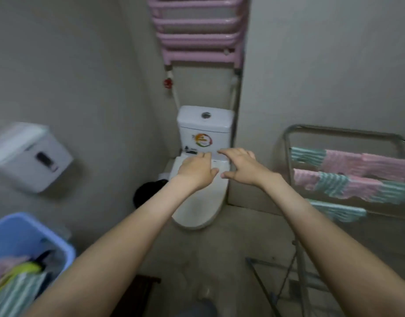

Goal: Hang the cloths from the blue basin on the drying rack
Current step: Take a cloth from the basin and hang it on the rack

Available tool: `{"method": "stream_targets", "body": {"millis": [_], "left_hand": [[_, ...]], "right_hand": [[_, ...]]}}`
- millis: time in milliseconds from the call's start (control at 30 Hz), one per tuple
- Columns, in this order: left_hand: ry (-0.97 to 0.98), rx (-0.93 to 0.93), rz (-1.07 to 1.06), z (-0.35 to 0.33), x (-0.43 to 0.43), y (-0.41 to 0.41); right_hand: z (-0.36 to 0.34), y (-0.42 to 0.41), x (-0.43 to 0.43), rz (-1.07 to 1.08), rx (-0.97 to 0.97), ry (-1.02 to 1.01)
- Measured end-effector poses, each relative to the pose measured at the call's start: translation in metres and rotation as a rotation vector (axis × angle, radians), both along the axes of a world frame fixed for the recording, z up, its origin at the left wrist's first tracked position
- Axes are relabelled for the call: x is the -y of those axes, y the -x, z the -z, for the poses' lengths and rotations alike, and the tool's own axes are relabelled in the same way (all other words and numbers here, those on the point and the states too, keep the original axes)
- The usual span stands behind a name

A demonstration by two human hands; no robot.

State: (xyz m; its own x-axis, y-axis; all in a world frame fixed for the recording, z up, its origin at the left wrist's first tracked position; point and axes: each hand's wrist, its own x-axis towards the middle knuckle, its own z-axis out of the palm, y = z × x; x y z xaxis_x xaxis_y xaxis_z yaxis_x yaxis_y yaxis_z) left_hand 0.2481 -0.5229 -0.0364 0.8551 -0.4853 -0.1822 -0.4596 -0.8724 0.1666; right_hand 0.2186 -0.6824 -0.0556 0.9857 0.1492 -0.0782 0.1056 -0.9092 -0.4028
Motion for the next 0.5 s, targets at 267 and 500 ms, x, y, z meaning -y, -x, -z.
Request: {"method": "stream_targets", "body": {"millis": [267,500], "left_hand": [[-0.032,0.030,-0.493,-0.038,-0.194,0.039],[-0.002,-0.087,-0.829,-0.036,-0.349,0.110]], "right_hand": [[-0.041,-0.036,-0.191,-0.445,0.038,0.004],[-0.034,-0.012,-0.372,-0.811,-0.124,-0.076]]}}
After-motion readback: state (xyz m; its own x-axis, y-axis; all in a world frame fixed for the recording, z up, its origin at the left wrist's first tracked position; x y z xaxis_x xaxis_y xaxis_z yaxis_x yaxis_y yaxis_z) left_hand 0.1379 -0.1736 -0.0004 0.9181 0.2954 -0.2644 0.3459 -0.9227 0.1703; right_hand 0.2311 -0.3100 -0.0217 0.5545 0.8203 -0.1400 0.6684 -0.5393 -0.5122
